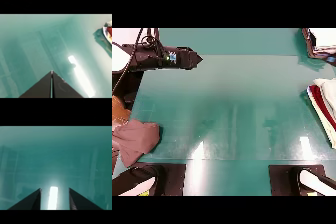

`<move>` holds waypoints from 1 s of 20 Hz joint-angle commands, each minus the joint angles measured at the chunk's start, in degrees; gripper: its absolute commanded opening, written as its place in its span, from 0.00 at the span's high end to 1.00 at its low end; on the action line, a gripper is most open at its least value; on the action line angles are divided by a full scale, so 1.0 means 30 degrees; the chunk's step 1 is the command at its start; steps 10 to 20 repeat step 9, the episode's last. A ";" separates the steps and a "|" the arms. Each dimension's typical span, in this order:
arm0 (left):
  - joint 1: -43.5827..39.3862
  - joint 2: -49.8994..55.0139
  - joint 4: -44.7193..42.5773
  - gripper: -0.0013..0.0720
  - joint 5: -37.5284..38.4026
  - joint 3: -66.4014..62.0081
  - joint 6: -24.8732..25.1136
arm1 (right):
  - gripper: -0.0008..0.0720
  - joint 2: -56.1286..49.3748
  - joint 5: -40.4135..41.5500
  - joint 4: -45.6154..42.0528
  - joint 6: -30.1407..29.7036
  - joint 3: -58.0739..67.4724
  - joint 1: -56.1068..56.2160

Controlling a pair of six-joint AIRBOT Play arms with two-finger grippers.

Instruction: Fold the shirts.

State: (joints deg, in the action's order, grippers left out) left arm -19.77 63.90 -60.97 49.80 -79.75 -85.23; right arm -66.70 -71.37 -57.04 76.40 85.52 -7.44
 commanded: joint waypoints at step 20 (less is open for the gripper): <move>0.0000 0.0007 0.0189 0.95 0.0029 -0.0007 -0.0248 | 0.96 -0.0015 0.1741 -0.3016 0.0022 0.0182 0.7235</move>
